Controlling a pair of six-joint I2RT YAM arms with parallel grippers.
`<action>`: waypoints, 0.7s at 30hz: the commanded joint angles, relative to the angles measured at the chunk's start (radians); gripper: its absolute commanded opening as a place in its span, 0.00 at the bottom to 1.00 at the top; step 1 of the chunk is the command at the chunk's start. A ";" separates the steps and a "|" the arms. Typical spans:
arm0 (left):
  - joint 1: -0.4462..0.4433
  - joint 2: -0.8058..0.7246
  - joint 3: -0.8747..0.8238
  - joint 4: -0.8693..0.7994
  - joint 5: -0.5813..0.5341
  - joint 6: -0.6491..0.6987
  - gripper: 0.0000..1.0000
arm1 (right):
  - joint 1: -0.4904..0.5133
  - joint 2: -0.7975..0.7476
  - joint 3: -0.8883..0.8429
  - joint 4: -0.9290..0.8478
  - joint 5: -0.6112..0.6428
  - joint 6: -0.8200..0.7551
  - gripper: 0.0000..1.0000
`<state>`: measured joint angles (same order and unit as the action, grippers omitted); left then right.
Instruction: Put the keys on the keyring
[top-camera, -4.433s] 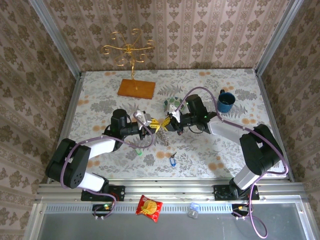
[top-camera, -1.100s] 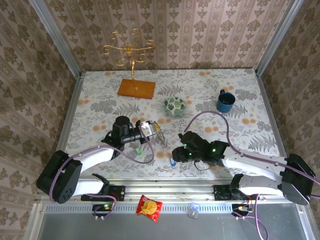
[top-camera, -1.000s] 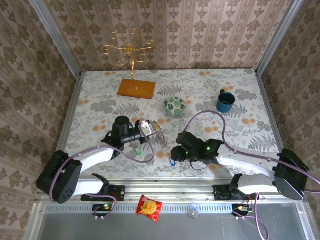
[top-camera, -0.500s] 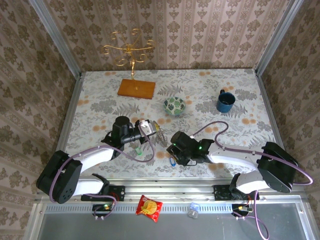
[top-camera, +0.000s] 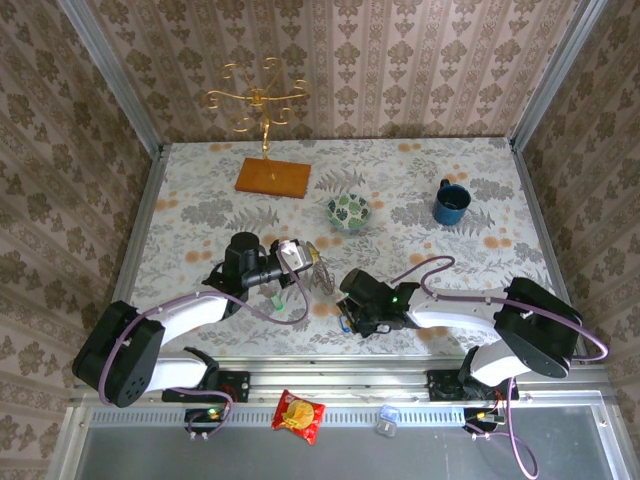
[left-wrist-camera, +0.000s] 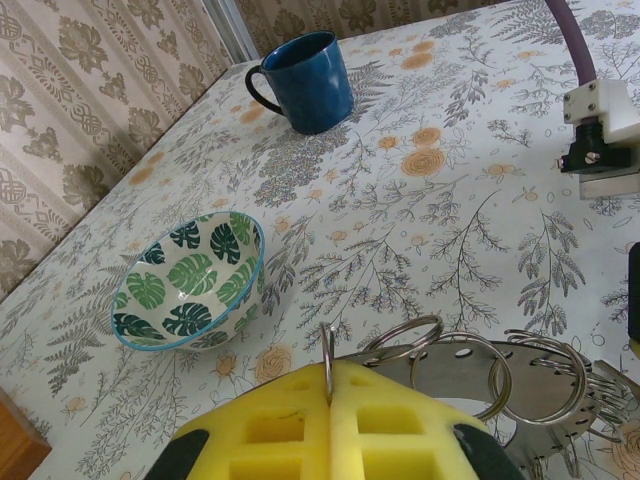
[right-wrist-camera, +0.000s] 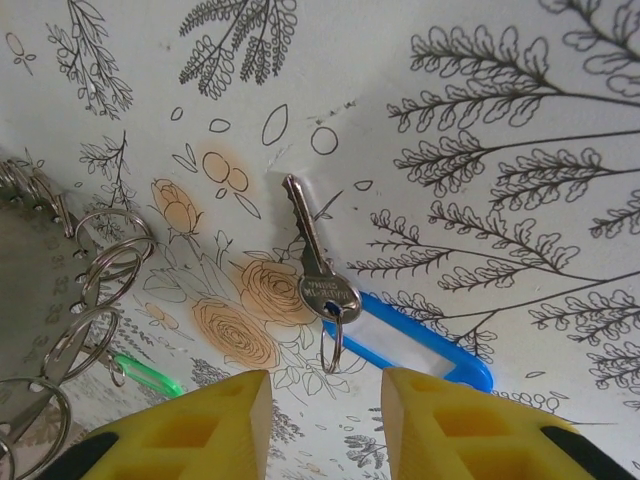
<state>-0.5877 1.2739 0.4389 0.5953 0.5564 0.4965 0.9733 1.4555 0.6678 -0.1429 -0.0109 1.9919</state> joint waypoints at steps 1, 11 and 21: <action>0.003 -0.021 -0.008 0.008 0.023 -0.010 0.00 | 0.005 0.017 -0.020 0.025 0.008 0.041 0.33; 0.003 -0.023 -0.009 0.005 0.023 -0.006 0.00 | 0.005 0.046 -0.019 0.027 0.005 0.050 0.28; 0.003 -0.022 -0.009 0.005 0.023 -0.006 0.00 | 0.001 0.058 -0.020 0.029 0.011 0.046 0.18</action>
<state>-0.5877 1.2739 0.4389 0.5953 0.5568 0.4965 0.9733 1.4963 0.6643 -0.1040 -0.0113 2.0201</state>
